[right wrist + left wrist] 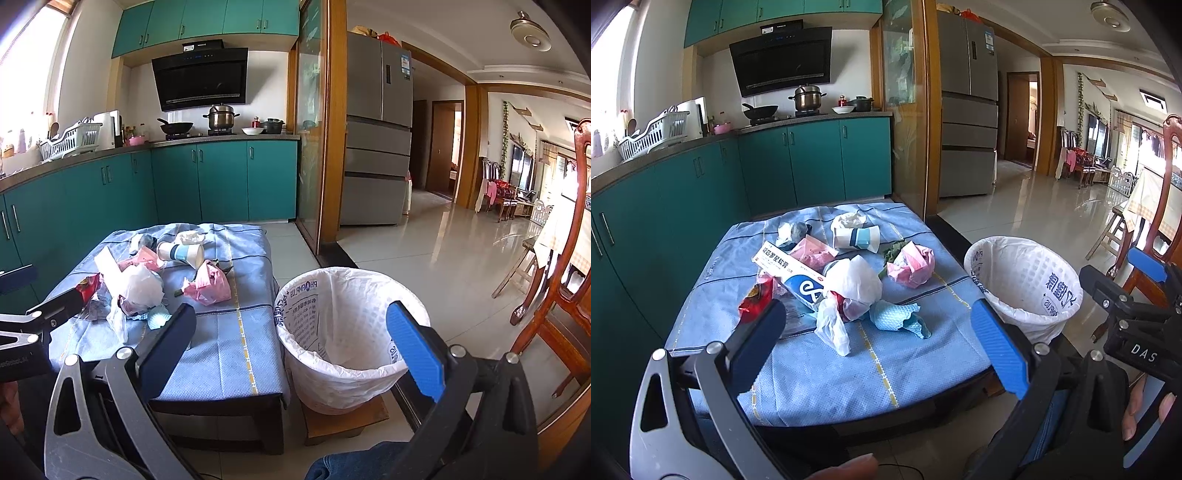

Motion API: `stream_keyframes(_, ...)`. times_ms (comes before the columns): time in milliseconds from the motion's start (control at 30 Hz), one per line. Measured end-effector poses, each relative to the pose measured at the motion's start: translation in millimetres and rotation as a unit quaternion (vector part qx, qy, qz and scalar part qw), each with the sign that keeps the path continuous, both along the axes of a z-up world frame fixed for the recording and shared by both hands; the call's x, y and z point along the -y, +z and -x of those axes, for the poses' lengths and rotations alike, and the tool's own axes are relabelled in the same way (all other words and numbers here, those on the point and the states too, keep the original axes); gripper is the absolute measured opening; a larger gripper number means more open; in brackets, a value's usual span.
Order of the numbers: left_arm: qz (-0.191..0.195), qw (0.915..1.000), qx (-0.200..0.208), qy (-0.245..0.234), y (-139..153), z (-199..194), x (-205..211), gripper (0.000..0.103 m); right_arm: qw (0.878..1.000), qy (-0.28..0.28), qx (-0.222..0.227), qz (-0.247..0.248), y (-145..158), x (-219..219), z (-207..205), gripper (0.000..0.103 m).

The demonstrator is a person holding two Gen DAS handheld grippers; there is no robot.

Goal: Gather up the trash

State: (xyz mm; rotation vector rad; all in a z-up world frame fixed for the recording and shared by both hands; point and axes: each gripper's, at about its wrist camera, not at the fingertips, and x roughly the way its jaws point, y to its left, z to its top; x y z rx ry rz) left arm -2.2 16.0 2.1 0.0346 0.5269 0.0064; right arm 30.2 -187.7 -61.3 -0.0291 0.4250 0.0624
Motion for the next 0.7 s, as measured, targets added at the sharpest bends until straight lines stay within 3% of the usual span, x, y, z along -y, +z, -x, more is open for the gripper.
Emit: stream_keyframes(700, 0.006, 0.9999, -0.008, -0.001, -1.5, -0.1, -2.7, 0.100, 1.000, 0.000, 0.000, 0.005, 0.6, -2.6, -1.0, 0.100)
